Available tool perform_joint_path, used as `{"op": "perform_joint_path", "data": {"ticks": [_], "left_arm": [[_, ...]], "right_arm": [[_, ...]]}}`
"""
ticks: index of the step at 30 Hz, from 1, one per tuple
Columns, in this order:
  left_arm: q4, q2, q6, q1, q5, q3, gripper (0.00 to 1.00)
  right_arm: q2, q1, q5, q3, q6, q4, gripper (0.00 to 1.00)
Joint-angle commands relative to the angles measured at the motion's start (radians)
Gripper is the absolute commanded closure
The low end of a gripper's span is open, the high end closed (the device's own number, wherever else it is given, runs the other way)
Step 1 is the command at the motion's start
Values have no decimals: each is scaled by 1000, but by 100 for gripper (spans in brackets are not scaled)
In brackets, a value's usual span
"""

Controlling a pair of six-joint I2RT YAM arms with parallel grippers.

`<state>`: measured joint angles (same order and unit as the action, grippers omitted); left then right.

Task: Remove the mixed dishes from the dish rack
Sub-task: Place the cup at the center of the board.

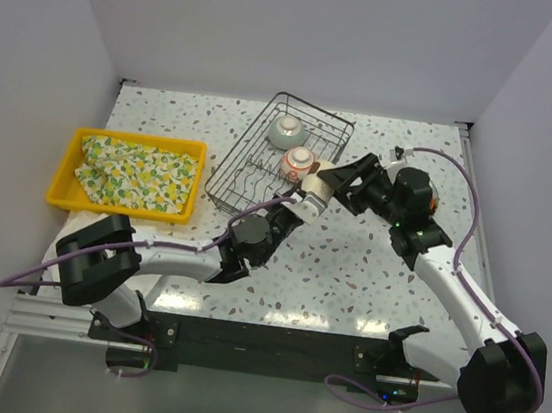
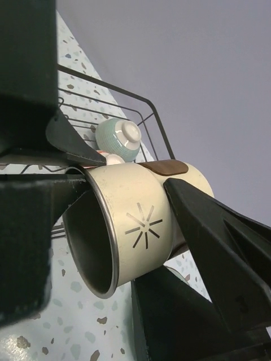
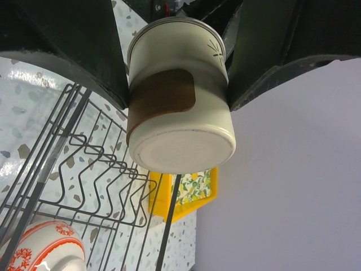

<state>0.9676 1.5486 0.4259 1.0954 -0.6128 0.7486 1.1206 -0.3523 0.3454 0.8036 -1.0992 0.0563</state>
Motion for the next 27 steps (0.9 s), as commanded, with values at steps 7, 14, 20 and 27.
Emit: {"op": "perform_joint_path", "data": {"ticks": [7, 14, 20, 27], "left_arm": [[-1, -50, -88, 17, -70, 41, 100], [-188, -120, -219, 17, -59, 58, 100], [-366, -122, -317, 15, -47, 127, 100], [-771, -62, -586, -11, -9, 380, 100]], "right_arm": [[-99, -5, -77, 39, 169, -131, 45], [-145, -5, -154, 109, 346, -282, 9], [-162, -5, -148, 155, 439, -326, 2], [-208, -4, -118, 166, 610, -380, 2]]}}
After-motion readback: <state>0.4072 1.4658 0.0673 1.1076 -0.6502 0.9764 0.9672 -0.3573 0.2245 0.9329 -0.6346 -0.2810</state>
